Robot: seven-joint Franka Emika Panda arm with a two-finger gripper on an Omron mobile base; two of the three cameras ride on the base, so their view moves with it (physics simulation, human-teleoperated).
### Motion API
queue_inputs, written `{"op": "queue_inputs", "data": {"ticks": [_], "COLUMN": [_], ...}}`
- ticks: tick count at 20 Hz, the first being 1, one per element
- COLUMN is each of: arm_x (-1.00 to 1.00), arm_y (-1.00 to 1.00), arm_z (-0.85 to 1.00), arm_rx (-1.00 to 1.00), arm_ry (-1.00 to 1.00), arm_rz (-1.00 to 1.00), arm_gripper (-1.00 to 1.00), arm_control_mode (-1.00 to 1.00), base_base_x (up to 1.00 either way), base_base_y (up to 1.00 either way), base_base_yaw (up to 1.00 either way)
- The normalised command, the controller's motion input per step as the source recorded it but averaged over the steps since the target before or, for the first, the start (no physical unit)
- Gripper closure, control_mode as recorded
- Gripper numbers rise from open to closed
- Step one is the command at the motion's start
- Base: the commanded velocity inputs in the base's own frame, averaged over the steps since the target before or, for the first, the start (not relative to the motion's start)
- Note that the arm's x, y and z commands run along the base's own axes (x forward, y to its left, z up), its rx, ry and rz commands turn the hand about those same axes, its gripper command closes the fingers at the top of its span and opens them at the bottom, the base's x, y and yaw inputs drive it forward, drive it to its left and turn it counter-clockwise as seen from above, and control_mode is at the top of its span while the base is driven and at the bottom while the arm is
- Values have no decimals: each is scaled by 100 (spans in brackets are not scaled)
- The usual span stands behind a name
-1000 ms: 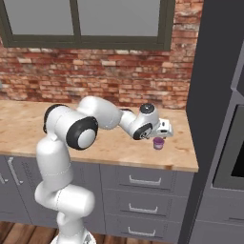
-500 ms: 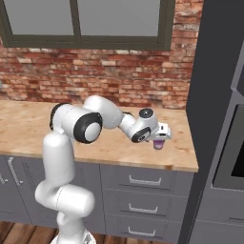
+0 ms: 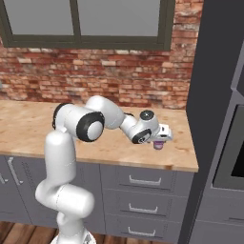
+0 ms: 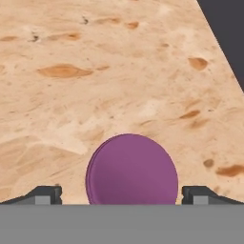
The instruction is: Pick the canned food and jam from the counter and place them in the cabinets closest to them.
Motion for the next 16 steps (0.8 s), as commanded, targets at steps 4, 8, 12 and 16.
{"op": "queue_inputs", "data": {"ticks": [4,8,12,16], "arm_x": [14,0,10,1], "arm_y": [-22,-1,-9,-2], "arm_z": [0,0,-2,-1], "arm_rx": [0,0,0,0], "arm_ry": [-3,0,0,0], "arm_rz": [0,0,0,0], "arm_gripper": [-100,-100,-100,-100], "arm_control_mode": [-100,-100,-100,-100], "base_base_x": [0,0,0,0], "base_base_y": [0,0,0,0], "base_base_yaw": [0,0,0,0]}}
